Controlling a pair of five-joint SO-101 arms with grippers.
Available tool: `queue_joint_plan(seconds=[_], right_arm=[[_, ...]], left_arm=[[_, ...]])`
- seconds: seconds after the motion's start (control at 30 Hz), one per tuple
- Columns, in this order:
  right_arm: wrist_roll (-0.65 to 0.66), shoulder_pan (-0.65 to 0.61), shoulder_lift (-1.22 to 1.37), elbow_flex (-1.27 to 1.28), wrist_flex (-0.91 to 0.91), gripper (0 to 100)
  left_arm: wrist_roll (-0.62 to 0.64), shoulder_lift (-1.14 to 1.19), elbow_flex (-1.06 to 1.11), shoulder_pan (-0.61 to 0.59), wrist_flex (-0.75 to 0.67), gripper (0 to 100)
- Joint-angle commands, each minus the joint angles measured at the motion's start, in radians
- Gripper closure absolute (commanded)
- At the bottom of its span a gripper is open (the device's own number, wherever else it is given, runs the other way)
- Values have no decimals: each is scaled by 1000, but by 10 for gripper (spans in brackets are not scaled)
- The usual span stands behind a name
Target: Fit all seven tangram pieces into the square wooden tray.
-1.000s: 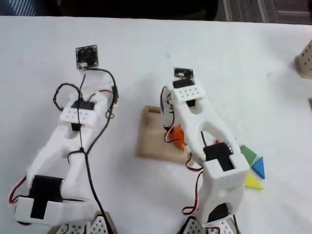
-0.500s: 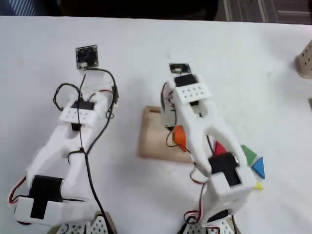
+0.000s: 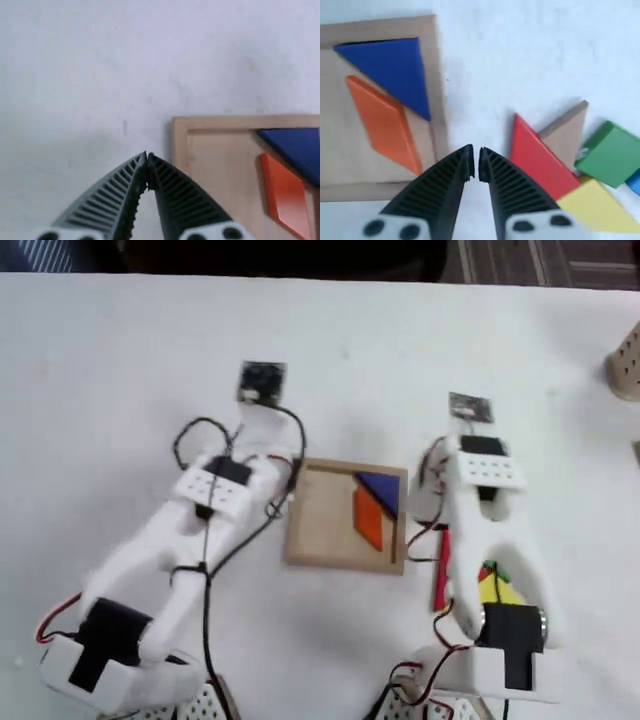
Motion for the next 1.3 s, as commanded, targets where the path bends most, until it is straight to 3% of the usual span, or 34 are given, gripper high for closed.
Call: queue_joint_plan(seconds=[0.0,0.17,0.3,0.43,0.63,0.9,1.27], right_arm=[[60,81,-45,3,-8,981],[80,188,-50,46,-41,981],[80,255,-50,49,-48,981],[81,269,-50,49,-48,981],[81,268,-50,49,-48,981],[81,271,-50,49,-48,981],[81,271,-48,49,-48,981]], left_arm=[[-5,-61,-41,91,15,979],[-6,-53,3,245,0,977],[2,-51,63,341,-141,977],[133,1,83,357,-224,977],[169,162,-48,306,-186,978],[169,186,-94,305,-120,978],[167,202,-94,476,-129,978]])
